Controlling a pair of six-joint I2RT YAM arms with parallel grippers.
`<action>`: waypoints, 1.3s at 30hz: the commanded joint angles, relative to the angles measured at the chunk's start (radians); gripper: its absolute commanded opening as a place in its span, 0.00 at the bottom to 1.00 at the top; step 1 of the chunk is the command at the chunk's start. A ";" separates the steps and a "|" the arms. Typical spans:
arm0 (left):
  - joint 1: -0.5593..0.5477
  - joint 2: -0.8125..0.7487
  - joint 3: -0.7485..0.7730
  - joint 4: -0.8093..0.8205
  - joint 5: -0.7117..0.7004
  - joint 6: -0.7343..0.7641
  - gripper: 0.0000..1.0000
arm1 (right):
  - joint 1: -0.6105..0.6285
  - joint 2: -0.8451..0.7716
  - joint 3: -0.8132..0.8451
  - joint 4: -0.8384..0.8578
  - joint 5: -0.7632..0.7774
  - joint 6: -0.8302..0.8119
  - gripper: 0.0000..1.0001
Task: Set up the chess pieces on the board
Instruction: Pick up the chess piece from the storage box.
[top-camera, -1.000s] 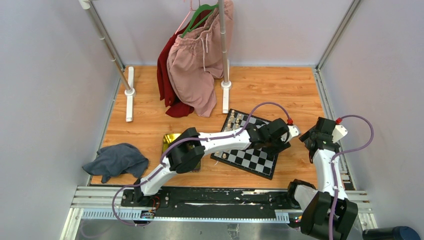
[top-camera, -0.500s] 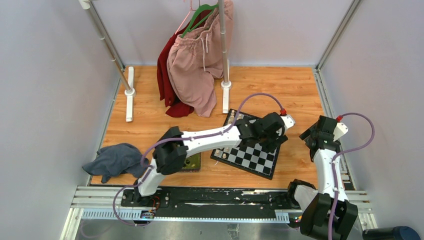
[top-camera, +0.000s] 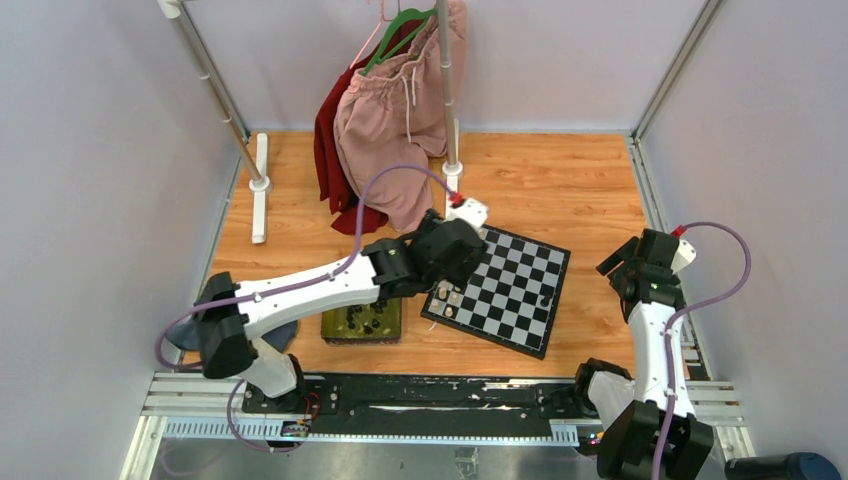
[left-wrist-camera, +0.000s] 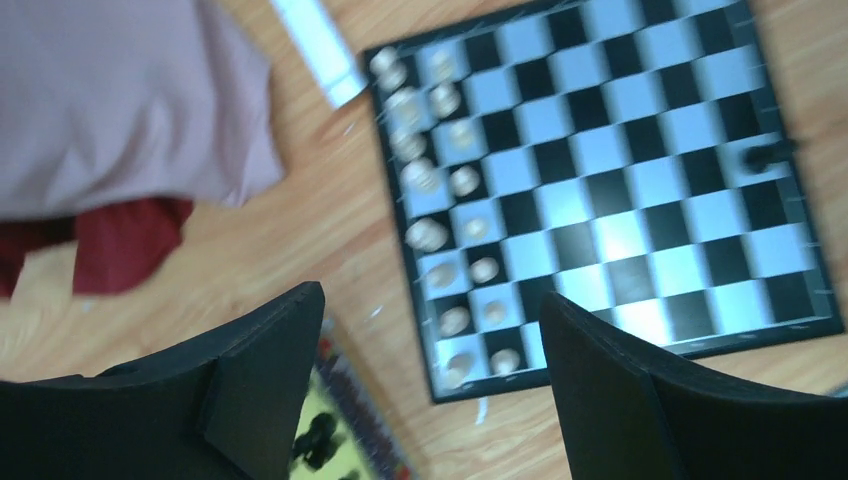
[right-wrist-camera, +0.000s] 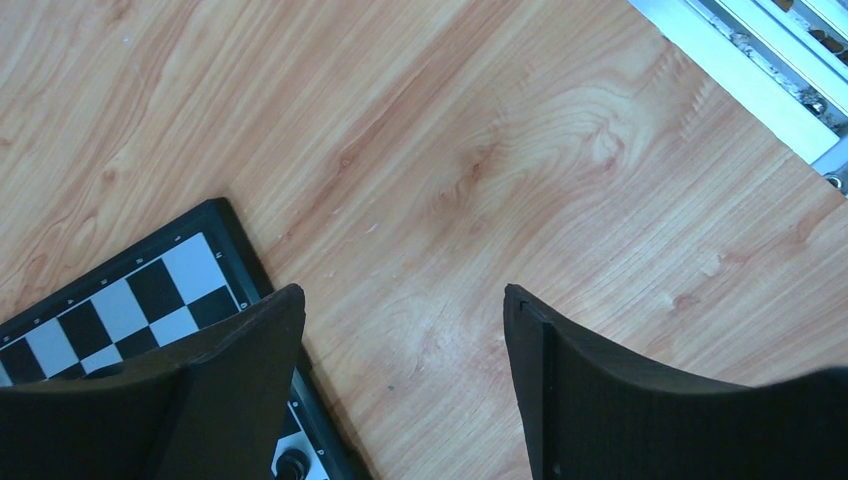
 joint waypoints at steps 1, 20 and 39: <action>0.085 -0.122 -0.189 -0.035 -0.084 -0.150 0.83 | -0.008 -0.023 0.001 -0.034 -0.042 -0.020 0.77; 0.365 -0.310 -0.534 -0.061 -0.061 -0.421 0.66 | 0.026 -0.031 0.000 -0.044 -0.040 -0.042 0.76; 0.442 -0.251 -0.570 0.005 0.137 -0.465 0.50 | 0.032 -0.019 -0.032 -0.017 -0.042 -0.050 0.76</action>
